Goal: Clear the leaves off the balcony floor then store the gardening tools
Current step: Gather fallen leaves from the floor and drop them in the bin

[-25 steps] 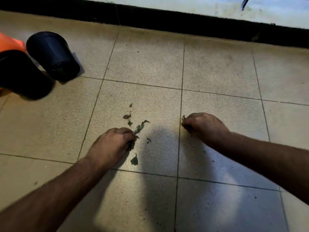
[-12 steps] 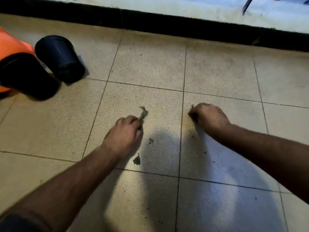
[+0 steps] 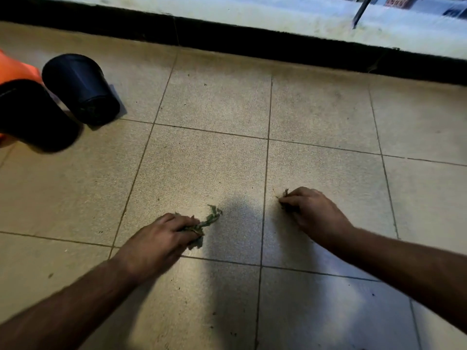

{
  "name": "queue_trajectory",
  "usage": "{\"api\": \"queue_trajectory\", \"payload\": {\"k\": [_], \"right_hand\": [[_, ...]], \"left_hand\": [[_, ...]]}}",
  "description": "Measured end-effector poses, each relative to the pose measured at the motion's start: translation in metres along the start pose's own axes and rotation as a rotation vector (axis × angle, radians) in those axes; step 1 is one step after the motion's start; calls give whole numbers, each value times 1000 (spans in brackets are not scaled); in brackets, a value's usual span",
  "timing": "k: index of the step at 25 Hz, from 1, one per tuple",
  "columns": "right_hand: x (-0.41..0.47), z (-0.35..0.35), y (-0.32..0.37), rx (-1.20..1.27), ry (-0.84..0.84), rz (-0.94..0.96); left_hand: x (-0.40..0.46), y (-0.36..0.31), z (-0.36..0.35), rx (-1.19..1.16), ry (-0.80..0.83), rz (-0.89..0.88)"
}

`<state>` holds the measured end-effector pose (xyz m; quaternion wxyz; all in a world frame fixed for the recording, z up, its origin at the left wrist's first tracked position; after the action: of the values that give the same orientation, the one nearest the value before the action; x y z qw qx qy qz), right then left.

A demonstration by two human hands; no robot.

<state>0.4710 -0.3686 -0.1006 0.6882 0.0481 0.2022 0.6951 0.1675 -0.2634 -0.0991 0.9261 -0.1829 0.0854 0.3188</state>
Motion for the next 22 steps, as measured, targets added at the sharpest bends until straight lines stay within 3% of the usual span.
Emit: {"api": "queue_trajectory", "payload": {"k": [4,7,10,14,18,22], "right_hand": [[8,1,22,41,-29,37],[23,4,32,124,-94,-64],[39,11,42,327,-151,-196],[80,37,36,605,-318,-389],[125,66,29,660,-422,-516],[145,106,33,647,-457,-589]], "left_hand": [[17,-9,14,-25,-97,-40],[38,-11,20,-65,-93,-31],[54,-13,32,-320,-67,187],[95,-18,67,-609,-172,448],[125,-21,113,-751,-220,529],[151,-25,165,-703,-267,560]]}}
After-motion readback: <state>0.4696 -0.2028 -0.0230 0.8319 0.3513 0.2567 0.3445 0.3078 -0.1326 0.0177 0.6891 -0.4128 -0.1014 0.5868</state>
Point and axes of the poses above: each hand's wrist, its own x-axis towards the middle knuckle, its own z-axis out of the back of the hand, y = z × x, the point moved 5 cm from there along x, towards the middle knuckle, and after that the axes turned 13 degrees about z, right-handed, at the moved point
